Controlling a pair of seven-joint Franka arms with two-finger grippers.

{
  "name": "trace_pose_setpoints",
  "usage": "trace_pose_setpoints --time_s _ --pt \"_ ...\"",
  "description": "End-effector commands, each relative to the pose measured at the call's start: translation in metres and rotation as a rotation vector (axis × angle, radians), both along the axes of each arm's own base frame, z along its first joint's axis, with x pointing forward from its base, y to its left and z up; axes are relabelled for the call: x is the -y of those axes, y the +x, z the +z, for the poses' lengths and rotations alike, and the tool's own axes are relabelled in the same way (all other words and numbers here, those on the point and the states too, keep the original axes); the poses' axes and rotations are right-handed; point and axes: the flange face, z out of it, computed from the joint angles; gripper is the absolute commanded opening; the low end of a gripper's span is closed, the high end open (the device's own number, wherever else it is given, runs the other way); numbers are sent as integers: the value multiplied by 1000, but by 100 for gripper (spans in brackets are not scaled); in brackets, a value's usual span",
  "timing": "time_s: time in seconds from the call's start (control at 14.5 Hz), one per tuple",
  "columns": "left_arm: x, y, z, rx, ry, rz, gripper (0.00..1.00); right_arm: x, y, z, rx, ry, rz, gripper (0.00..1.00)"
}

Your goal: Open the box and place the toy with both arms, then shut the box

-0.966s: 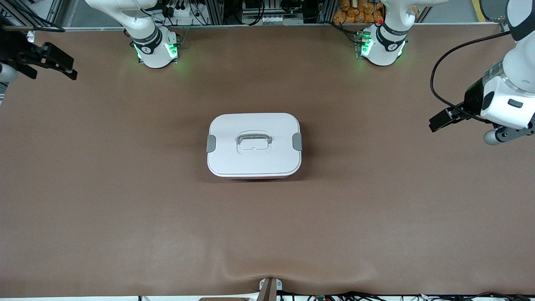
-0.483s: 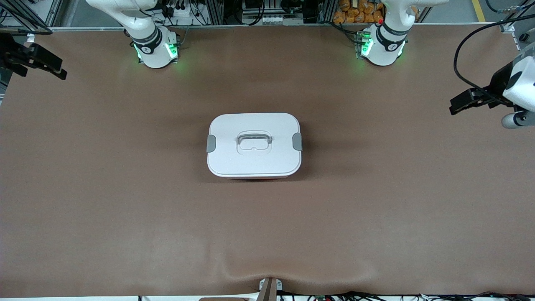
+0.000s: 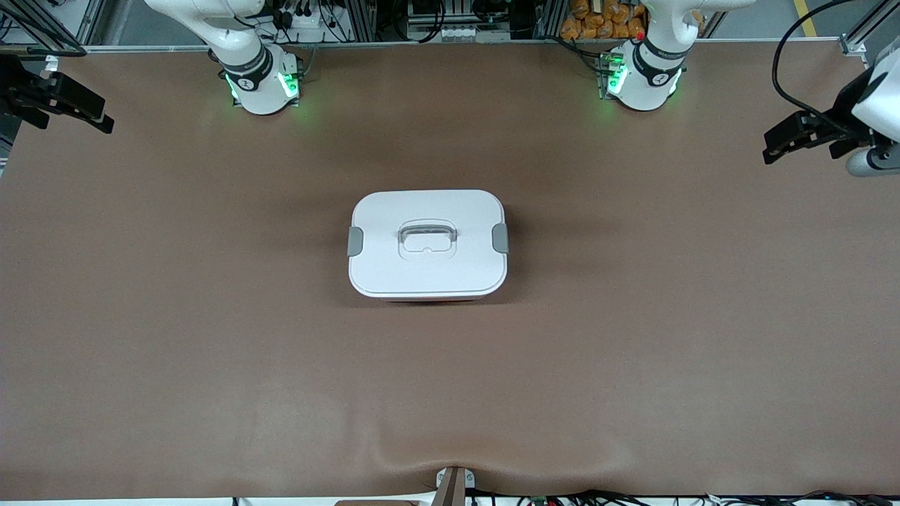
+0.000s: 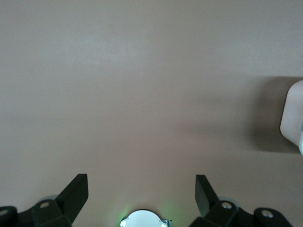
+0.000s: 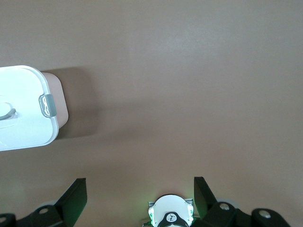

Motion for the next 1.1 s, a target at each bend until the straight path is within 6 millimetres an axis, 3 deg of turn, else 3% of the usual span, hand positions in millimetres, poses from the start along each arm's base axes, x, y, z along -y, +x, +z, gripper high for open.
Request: trace_pose_setpoints --time_s 0.0,0.28,0.69,1.03 --pt "5 -21 1 17 -19 -27 100 -3 -3 6 4 21 -4 100" --pt "22 -24 8 34 -10 -64 100 -11 -4 6 1 21 23 100" --pt "25 -12 22 69 -13 -78 100 -9 -3 5 0 20 21 100" --pt "25 -8 18 61 -12 -84 100 -8 -3 5 1 22 19 100"
